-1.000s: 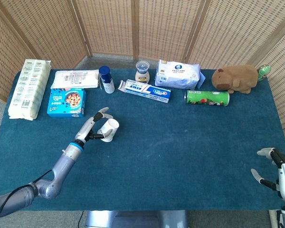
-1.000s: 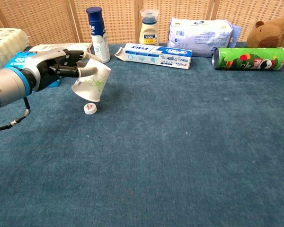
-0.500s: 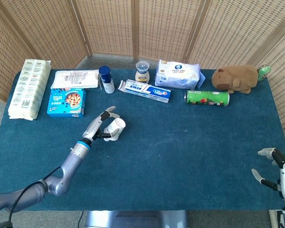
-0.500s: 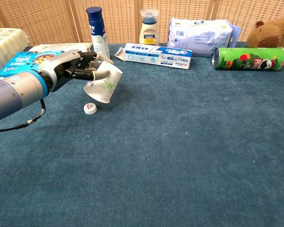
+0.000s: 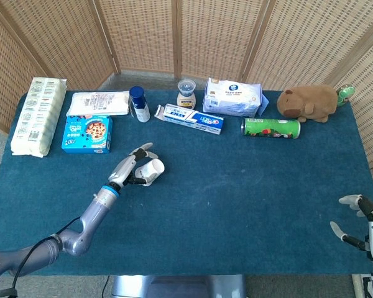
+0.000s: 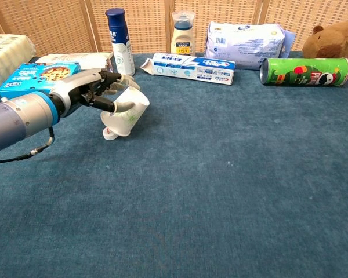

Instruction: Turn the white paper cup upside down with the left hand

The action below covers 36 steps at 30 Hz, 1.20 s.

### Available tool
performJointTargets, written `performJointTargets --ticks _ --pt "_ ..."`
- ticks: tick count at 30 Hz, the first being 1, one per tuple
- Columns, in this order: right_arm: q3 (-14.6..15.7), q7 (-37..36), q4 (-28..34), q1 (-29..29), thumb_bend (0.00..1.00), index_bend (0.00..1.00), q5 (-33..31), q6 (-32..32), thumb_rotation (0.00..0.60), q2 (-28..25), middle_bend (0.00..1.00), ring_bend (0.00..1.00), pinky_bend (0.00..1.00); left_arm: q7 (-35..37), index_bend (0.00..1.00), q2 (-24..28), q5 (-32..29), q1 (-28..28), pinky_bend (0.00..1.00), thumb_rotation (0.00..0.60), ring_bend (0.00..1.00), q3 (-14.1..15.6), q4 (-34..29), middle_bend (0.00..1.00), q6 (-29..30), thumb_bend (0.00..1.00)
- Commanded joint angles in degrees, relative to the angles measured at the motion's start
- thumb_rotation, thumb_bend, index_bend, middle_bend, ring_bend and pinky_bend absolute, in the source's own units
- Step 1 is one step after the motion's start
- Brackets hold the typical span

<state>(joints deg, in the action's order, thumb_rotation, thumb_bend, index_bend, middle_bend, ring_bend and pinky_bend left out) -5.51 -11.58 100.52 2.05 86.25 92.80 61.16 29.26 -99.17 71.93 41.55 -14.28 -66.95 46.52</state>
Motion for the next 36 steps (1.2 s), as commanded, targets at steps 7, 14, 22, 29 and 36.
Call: performJointTargets --ticks 7,14,22,29,36 --pt "0.12 -1.6 0.93 0.65 0.25 0.38 0.98 1.25 0.6 -0.64 0.38 0.44 0.46 -8.93 0.15 6.77 -0.47 -1.48 0.0 0.305 0.0 3.16 -7.58 0.01 -0.29 0.32" --pt "0.31 -2.52 1.83 0.85 0.25 0.38 1.87 1.74 0.6 -1.0 0.38 0.44 0.46 -15.62 0.08 13.81 -2.69 -4.62 0.0 0.281 0.0 5.09 -16.87 0.0 2.35 0.33" --pt "0.55 -2.43 2.27 1.09 0.25 0.38 2.92 2.47 0.6 -0.99 0.38 0.44 0.46 -18.69 0.07 18.43 -4.86 -6.64 0.0 0.267 0.0 6.22 -22.92 0.0 3.52 0.32" --pt "0.7 -1.43 2.89 1.31 0.25 0.38 3.27 2.79 0.6 -1.47 0.38 0.44 0.46 -19.86 0.06 23.11 -2.55 -8.68 0.0 0.24 0.0 6.69 -28.55 0.0 7.09 0.32" --pt "0.67 1.77 3.08 0.45 0.25 0.38 2.78 1.04 0.6 -1.65 0.38 0.43 0.45 -27.79 0.07 29.88 -1.56 -12.51 0.0 0.293 0.0 9.4 -35.35 0.0 13.16 0.32"
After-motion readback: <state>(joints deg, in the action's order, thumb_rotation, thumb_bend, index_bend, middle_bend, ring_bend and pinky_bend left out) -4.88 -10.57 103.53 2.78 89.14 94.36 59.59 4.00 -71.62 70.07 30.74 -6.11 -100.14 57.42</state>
